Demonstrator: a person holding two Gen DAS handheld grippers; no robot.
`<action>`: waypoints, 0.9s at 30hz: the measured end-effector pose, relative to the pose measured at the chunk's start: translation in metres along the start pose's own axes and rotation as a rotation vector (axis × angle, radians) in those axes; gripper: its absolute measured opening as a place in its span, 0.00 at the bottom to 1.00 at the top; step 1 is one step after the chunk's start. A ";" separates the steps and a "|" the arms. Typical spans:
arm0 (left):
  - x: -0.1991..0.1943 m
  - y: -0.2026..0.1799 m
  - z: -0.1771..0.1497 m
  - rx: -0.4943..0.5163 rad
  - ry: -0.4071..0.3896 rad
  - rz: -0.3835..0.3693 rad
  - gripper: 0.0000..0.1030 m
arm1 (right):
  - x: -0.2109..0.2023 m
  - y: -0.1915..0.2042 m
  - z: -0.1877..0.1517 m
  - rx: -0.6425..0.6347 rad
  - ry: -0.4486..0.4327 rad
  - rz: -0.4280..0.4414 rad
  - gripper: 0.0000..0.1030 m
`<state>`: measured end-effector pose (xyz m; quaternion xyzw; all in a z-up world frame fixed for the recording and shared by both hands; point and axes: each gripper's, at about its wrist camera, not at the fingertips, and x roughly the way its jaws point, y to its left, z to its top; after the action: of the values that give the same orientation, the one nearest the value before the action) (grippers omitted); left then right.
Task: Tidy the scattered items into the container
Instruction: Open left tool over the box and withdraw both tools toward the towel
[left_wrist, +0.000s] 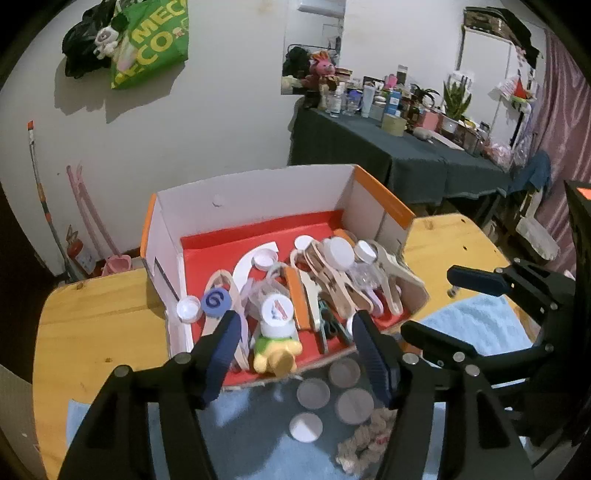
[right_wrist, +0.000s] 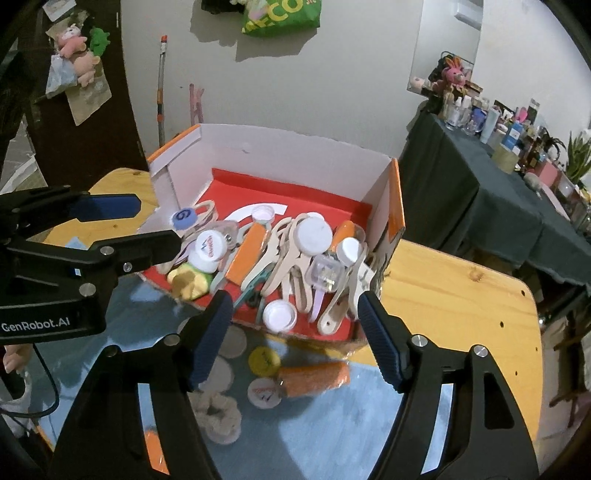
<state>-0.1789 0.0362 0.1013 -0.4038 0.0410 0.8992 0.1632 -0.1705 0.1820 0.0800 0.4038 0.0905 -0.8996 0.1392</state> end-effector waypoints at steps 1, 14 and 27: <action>-0.001 -0.001 -0.004 0.005 0.001 0.000 0.65 | -0.002 0.001 -0.003 0.001 0.001 0.005 0.67; 0.007 -0.002 -0.052 0.061 0.063 -0.028 0.65 | -0.009 0.020 -0.043 -0.024 0.041 0.017 0.67; 0.024 0.000 -0.078 0.124 0.126 -0.092 0.65 | 0.010 -0.007 -0.055 0.103 0.108 -0.013 0.67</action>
<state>-0.1382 0.0263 0.0309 -0.4502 0.0882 0.8593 0.2262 -0.1408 0.2024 0.0361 0.4576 0.0543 -0.8810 0.1071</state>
